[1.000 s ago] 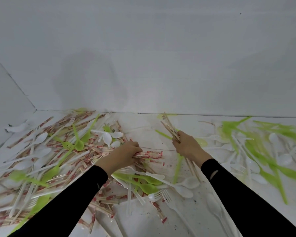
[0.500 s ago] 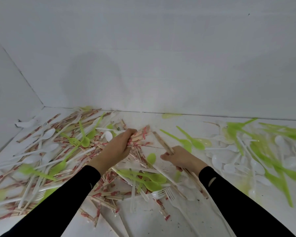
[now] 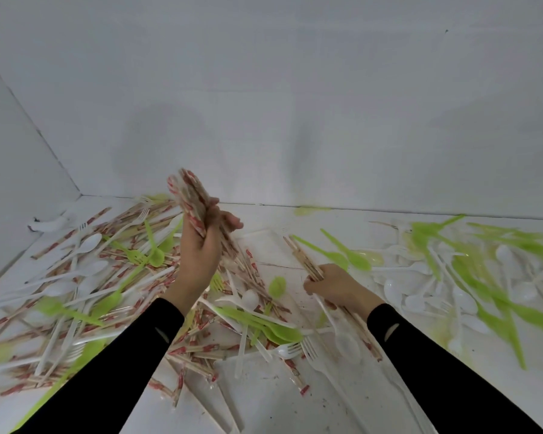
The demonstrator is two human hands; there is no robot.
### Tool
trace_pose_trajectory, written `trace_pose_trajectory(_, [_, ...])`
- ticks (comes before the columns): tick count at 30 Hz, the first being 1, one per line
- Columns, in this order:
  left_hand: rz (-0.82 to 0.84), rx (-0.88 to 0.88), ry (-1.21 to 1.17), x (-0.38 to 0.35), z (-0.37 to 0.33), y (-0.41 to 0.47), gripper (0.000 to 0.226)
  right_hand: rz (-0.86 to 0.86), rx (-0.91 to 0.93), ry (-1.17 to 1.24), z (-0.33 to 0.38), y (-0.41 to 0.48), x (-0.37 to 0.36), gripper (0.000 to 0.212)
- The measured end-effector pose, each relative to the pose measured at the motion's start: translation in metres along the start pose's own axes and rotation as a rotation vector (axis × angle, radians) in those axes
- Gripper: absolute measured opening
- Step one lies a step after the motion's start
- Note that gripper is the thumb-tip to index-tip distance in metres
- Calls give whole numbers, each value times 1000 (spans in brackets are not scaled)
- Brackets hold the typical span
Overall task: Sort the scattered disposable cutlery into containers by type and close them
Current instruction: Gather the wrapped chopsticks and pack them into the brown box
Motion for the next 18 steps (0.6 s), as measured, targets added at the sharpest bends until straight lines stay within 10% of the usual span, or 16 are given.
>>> trace_pose_trajectory(7, [-152,202,-89,15,27,-1,22,-97,30,-471,5,-2,3,28])
trace_pose_trajectory(14, [634,48,1214,-49,100,-25,23,57,-59,-500,-8,-9,-27,30])
trace_pose_trajectory(18, [797,-4,1402,-53,135,-39,34,-79,-84,-98,-16,-18,3,17])
Point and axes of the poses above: each hand's wrist, its own y-axis towards the middle knuckle, its own x-axis out of the back of the hand, z = x × y, the point moved 10 cm from there along y, towards the middle knuckle, and after that the axes turned 8 degrees about x, right-handed, at the moved point
